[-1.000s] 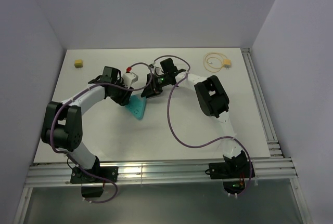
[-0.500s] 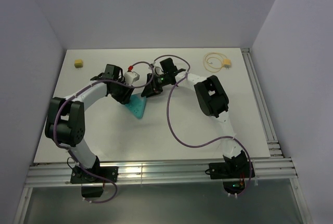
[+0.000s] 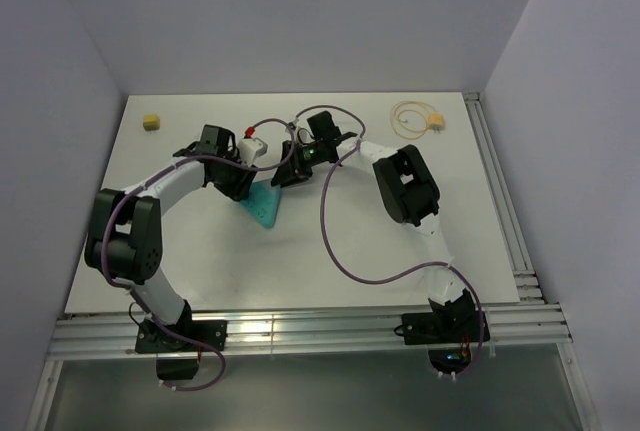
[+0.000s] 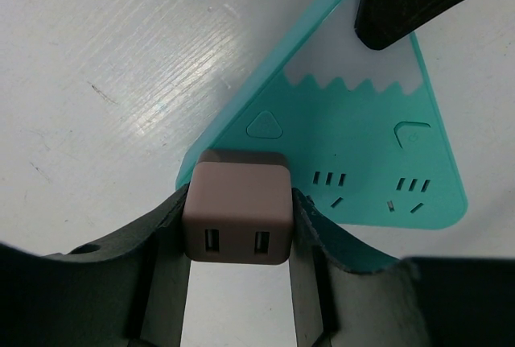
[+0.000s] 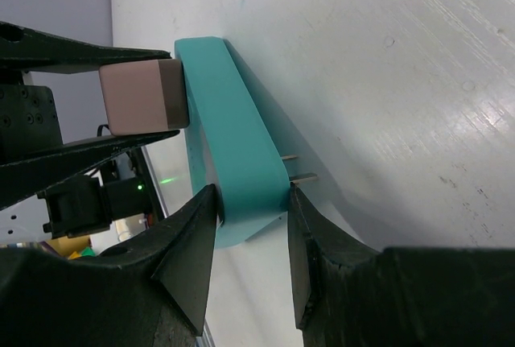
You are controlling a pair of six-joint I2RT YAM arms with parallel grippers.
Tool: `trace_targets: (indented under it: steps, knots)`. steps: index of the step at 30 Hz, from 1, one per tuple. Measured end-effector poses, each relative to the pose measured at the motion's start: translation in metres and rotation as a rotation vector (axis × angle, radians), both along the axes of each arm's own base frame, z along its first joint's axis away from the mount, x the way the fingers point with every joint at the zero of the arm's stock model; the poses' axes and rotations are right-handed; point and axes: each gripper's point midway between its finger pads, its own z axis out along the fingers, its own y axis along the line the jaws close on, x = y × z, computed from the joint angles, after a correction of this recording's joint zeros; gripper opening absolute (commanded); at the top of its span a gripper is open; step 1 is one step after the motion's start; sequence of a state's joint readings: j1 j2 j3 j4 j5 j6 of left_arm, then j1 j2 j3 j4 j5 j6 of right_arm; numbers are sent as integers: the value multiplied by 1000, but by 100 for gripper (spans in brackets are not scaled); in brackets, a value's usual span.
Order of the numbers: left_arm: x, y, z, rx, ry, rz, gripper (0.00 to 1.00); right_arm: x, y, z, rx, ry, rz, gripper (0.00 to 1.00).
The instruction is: Insert the plug
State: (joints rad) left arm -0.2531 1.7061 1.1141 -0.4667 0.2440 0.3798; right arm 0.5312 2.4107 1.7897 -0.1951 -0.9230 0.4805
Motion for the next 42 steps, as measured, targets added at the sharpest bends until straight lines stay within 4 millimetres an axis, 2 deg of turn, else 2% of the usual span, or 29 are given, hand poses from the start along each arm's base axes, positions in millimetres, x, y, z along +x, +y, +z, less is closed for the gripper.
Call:
trace_targets:
  steps: [1, 2, 3, 4, 12, 18, 24, 28, 33, 35, 38, 40, 41, 42]
  knots:
    - [0, 0, 0, 0, -4, 3, 50, 0, 0, 0, 1, -2, 0, 0]
    - [0, 1, 0, 0, -9, 6, 68, 0, 0, 0, 2, -3, 0, 0]
    - [0, 1, 1, 2, -21, 5, 93, 1, 1, 1, 5, -6, 1, 0]
    - [-1, 1, -2, -3, -27, 10, 99, 0, 2, 2, 12, -8, 7, 0]
    - [-24, 8, 5, -26, -40, 35, 99, -8, 12, 5, 28, -20, 36, 0]
    - [-18, 15, 49, -69, -160, 99, 99, -11, 17, 5, 36, -18, 40, 0]
    - [-13, 31, 94, -117, -275, 242, 100, -12, 18, 2, 45, 8, 23, 0]
    - [-15, 39, 137, -176, -391, 350, 100, -14, 19, 0, 51, 44, -2, 0]
    - [-30, 43, 218, -362, -605, 468, 100, -13, 23, -3, 69, 70, -55, 2]
    - [-40, 43, 244, -436, -663, 489, 99, -12, 26, -4, 69, 76, -84, 4]
    - [-52, 40, 265, -534, -704, 505, 99, -9, 32, -4, 67, 77, -125, 12]
    - [-59, 35, 263, -585, -692, 504, 99, -9, 37, -3, 64, 73, -146, 34]
    - [-65, 30, 256, -616, -671, 494, 99, -9, 40, -3, 62, 70, -158, 51]
    - [-69, 27, 248, -639, -647, 490, 99, -10, 42, -3, 61, 70, -162, 57]
